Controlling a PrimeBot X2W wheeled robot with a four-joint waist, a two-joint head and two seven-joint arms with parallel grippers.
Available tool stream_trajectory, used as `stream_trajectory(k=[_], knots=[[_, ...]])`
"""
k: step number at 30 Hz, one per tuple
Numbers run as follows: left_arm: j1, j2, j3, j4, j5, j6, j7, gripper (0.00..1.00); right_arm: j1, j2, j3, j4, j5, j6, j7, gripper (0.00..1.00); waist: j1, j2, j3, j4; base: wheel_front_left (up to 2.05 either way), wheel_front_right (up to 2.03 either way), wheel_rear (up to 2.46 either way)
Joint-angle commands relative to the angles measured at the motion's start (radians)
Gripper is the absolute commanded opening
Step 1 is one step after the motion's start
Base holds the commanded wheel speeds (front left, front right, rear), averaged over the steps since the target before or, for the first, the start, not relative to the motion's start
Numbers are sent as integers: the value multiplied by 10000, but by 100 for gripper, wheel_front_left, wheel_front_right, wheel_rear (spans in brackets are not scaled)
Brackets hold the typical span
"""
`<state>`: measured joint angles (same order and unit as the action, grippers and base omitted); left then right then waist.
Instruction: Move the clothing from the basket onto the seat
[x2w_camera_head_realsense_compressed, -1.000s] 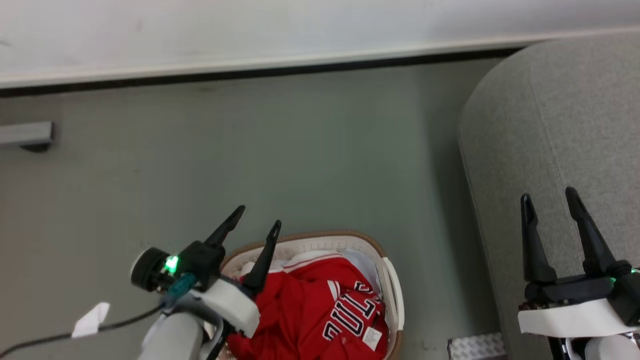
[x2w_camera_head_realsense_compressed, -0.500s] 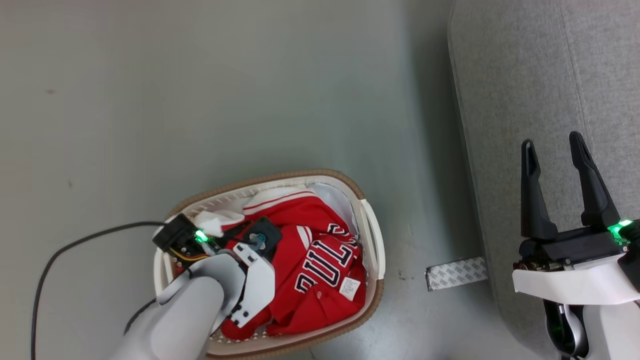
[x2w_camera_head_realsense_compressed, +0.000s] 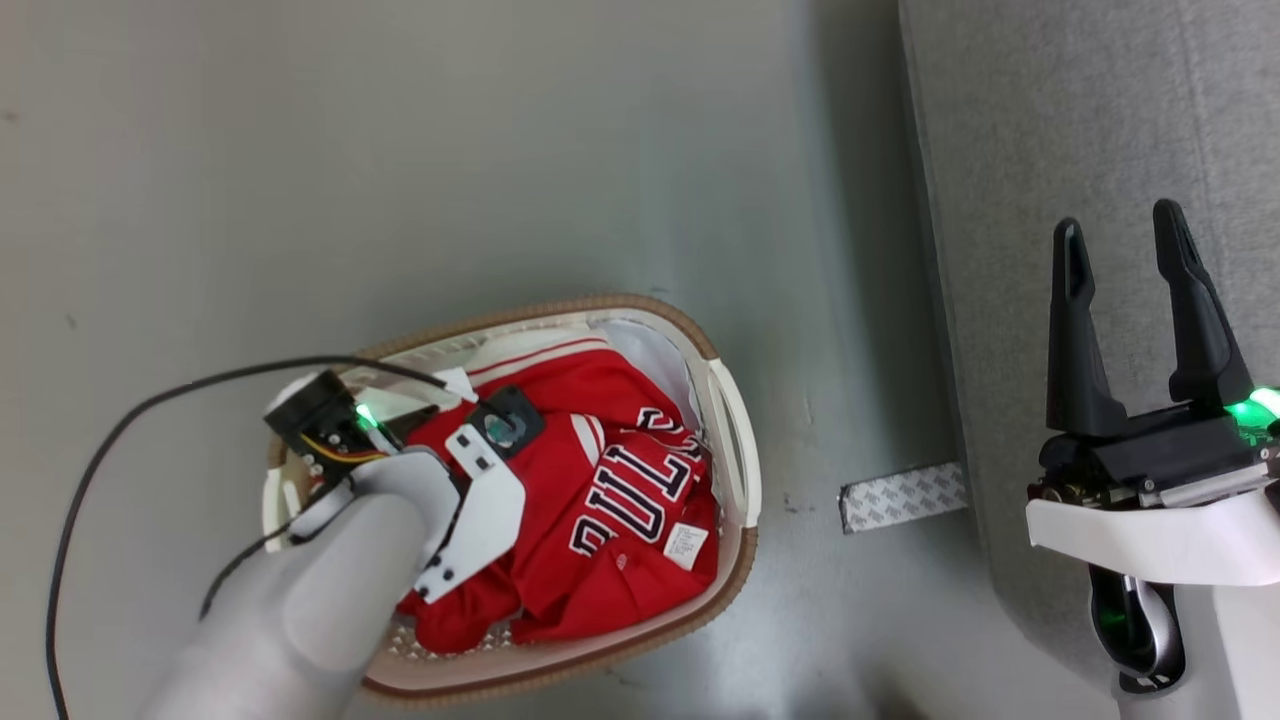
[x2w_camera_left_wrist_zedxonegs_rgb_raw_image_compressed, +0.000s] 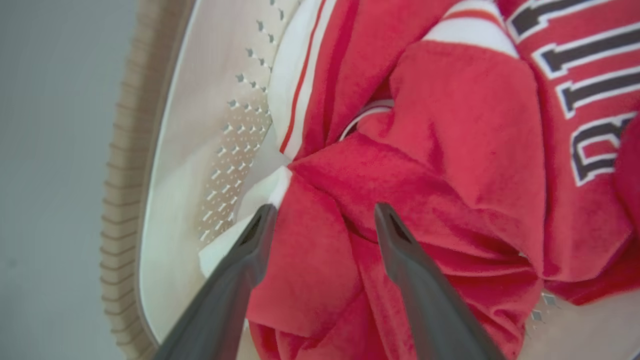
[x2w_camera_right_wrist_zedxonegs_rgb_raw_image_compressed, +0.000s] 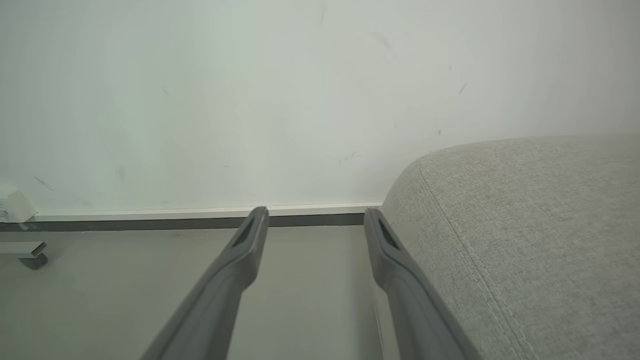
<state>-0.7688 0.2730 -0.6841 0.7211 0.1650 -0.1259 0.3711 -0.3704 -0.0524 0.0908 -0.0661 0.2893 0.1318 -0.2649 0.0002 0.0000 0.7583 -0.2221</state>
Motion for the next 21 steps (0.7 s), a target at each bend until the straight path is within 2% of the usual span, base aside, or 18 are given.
stream_trajectory(k=[1,9,10,11,12,15,21], knots=[[-123,140,12,67,27,-15,76,100,-126,25,3,-46,87,-21,7,100,-2,0,316,-92,0,0,0],[-526,547,-331,504,148,-33,207,100,-338,25,146,-152,334,-21,7,100,-2,0,1048,-290,0,0,0],[-533,545,-379,545,152,-35,165,60,-354,25,156,-144,349,-21,7,100,-2,0,1066,-305,0,0,0],[-546,526,-407,566,118,-35,96,11,-359,26,164,-131,352,-21,7,100,-2,0,1079,-314,0,0,0],[-574,513,-440,565,130,2,24,0,-361,26,167,-119,374,-21,7,100,-2,0,1086,-319,0,0,0],[-545,392,-515,648,17,34,-191,0,-332,26,137,-64,389,-21,7,100,-2,0,1001,-284,0,0,0],[-87,-252,-185,563,-806,132,-1062,0,14,24,-26,133,136,-21,7,100,-2,0,187,20,0,0,0]])
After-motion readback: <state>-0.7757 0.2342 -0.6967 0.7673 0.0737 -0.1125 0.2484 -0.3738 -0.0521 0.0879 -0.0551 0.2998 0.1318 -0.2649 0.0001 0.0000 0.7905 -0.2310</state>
